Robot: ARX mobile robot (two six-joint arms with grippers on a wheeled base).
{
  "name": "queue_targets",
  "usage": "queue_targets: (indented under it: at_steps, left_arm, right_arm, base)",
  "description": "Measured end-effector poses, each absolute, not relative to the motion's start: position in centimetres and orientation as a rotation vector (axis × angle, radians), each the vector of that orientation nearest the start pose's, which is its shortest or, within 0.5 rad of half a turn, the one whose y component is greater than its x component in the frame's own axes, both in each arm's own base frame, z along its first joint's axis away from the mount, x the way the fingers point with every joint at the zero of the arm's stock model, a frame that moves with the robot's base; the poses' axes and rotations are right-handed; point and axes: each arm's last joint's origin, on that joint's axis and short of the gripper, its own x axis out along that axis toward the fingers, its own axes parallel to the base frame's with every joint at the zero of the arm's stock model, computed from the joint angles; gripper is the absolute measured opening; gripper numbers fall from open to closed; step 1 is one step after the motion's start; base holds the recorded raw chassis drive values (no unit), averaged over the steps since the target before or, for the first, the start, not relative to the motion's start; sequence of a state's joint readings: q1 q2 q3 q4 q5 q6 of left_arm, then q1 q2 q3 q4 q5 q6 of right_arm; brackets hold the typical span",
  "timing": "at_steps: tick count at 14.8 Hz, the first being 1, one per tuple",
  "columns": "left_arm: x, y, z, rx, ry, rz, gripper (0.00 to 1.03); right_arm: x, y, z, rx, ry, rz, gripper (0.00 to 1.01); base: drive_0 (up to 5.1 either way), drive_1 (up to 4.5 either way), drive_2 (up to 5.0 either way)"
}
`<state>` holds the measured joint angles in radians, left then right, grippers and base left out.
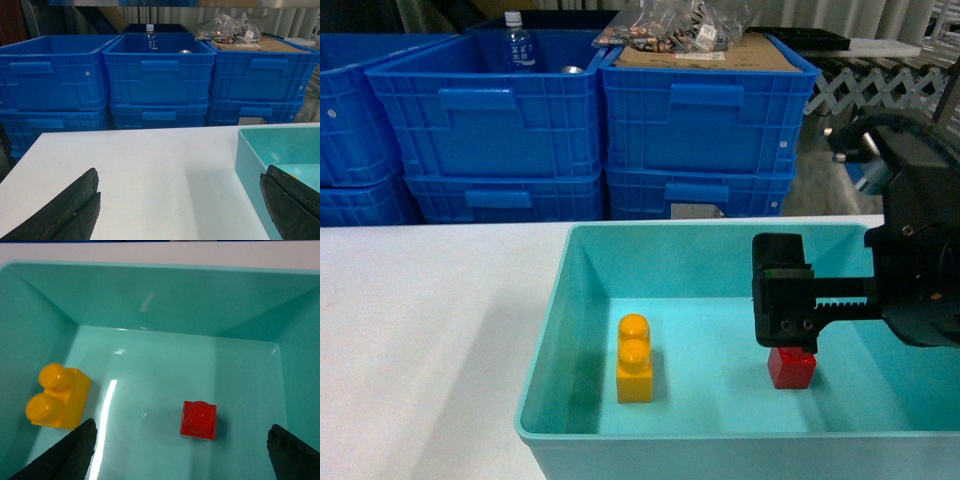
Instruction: Pick red block from blue box to shelf
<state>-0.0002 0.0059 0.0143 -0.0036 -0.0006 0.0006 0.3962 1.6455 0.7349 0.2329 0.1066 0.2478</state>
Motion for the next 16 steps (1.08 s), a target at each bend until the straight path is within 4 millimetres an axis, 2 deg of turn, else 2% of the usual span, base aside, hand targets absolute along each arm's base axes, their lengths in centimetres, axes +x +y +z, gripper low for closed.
queue_targets:
  at_steps: [4,6,8,13,16]
  left_arm:
    - [9.7,0.0,16.8,0.001,-0.005,0.0,0.98]
    - [9.7,0.0,16.8,0.001,-0.005,0.0,0.98]
    - [9.7,0.0,16.8,0.001,-0.005,0.0,0.98]
    - [9.7,0.0,16.8,0.001,-0.005,0.0,0.98]
    - [9.7,0.0,16.8,0.001,-0.005,0.0,0.98]
  right_arm:
    - [29.0,12.8,11.9,-0.034,0.657,0.17,0.98]
    - [29.1,12.9,10.0,-0.079,0.697,0.147,0.98]
    - [29.5,13.0,8.9,-0.099,0.723,0.1,0.98]
    - [30.8,13.1,9.0,-0.059,0.695,0.006,0.98]
    - [31.6,12.7,8.3,-0.031,0.716,-0.049,0.98]
  base:
    - [0.0,0.0,0.0]
    - [0.0,0.0,0.0]
    - [0.0,0.0,0.0]
    - [0.0,0.0,0.0]
    - [0.0,0.0,0.0]
